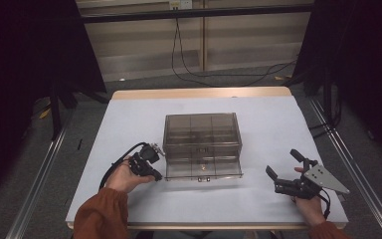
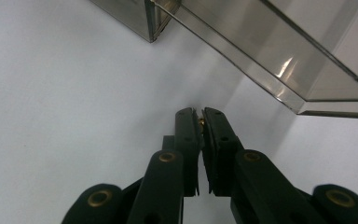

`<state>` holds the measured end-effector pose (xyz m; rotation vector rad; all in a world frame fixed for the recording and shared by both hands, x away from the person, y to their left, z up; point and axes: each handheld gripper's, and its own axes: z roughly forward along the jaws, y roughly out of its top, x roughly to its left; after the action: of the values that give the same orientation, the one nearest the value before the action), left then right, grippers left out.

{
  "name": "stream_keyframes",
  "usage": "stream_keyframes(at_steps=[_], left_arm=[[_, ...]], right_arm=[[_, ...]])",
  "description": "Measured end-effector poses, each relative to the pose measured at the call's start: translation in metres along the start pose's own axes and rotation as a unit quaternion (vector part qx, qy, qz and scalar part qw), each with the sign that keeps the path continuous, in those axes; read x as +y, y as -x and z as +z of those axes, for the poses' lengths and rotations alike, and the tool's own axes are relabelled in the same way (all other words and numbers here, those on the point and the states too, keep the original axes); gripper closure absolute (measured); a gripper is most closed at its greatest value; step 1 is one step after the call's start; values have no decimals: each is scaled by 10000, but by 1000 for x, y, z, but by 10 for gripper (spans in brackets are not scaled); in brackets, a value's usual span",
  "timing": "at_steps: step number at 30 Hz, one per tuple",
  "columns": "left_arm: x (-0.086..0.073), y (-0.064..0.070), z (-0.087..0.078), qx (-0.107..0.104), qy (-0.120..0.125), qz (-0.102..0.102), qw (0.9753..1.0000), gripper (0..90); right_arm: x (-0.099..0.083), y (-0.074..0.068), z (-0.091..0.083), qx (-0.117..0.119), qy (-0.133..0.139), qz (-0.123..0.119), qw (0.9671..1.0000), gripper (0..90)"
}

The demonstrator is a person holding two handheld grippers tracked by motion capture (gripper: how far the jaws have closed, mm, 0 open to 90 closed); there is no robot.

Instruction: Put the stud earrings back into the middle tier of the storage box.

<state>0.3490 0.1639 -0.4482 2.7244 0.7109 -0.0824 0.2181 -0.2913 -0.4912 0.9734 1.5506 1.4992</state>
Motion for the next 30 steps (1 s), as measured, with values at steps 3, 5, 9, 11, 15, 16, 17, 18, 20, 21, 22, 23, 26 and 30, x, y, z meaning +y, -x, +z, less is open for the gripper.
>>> stream_keyframes(at_steps=[3,5,9,11,15,16,17,18,20,21,22,23,26,30], left_arm=[[-3,-1,0,-33,114,-123,9999,861],[-9,-4,-2,-58,189,-195,9996,862],[-19,-8,-9,-72,420,-313,9986,863],[-23,-9,-12,-91,538,-370,9978,863],[-34,-10,-16,-9,799,-426,9959,864],[-36,-10,-17,41,842,-450,9954,864],[-38,-9,-18,86,868,-441,9952,864],[-39,-9,-20,54,973,-459,9942,864],[-40,-7,-23,74,1180,-462,9919,864],[-41,-7,-25,73,1257,-439,9911,864],[-41,-7,-27,88,1369,-453,9895,864],[-42,-6,-28,111,1531,-510,9868,864],[-44,-5,-34,190,1849,-467,9815,864],[-44,-4,-38,206,2038,-443,9778,864]], right_arm=[[0,0,0,-7,6,4,10000,0],[0,0,0,-8,7,3,10000,0],[0,0,0,-9,4,9,10000,0],[0,0,0,1,2,7,10000,0],[0,0,0,3,1,5,10000,0],[0,0,0,-2,2,5,10000,0],[0,0,0,-10,0,11,10000,0],[0,0,0,-29,-7,-7,10000,0],[0,0,0,-7,5,6,10000,0],[0,0,0,-29,-5,-3,10000,0],[0,0,0,-29,-3,-3,10000,0],[0,0,0,-22,1,5,10000,0],[0,0,0,-20,1,5,10000,0],[0,0,0,-22,-1,5,10000,0]])
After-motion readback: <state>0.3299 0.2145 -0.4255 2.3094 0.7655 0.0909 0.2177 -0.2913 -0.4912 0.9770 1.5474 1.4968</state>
